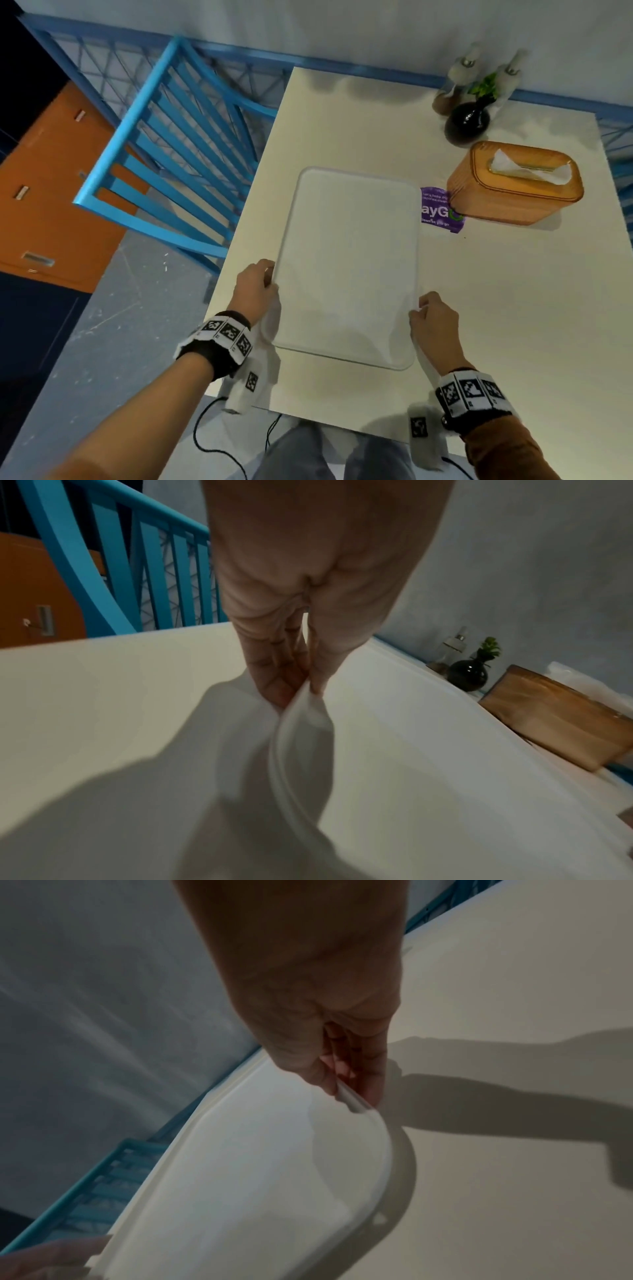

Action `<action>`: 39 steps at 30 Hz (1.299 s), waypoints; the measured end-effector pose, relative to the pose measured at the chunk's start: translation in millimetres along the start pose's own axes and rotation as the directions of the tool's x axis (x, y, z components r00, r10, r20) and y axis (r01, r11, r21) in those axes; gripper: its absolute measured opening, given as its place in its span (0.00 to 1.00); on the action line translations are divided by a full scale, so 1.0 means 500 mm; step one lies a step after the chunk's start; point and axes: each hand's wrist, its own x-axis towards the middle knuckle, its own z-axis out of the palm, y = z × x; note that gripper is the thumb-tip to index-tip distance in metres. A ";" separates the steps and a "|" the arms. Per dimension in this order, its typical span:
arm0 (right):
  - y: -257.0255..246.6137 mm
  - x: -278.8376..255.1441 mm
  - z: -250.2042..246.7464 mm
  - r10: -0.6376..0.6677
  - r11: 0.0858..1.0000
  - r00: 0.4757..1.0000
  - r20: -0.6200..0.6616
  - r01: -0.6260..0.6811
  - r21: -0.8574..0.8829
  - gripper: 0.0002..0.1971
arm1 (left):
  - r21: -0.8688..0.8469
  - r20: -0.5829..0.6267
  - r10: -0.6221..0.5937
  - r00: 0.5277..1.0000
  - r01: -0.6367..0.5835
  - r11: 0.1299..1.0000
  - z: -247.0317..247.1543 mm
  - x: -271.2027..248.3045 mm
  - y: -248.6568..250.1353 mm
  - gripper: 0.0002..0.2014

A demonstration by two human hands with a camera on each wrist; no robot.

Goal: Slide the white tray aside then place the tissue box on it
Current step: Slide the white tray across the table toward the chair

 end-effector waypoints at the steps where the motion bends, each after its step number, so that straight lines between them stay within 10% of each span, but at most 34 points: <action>1: -0.014 0.006 0.007 0.002 1.000 1.000 -0.007 -0.002 0.010 0.05 | 0.006 -0.009 0.001 1.000 -0.001 1.000 -0.009 0.015 0.000 0.16; 17: -0.184 0.148 0.025 0.025 0.998 1.000 -0.005 -0.025 -0.058 0.10 | 0.048 -0.079 -0.004 0.997 0.008 0.999 -0.084 0.203 0.031 0.17; 39: -0.184 0.133 0.043 0.056 0.996 0.997 0.048 -0.052 -0.067 0.05 | 0.045 -0.022 -0.015 1.000 0.016 0.999 -0.103 0.182 0.015 0.16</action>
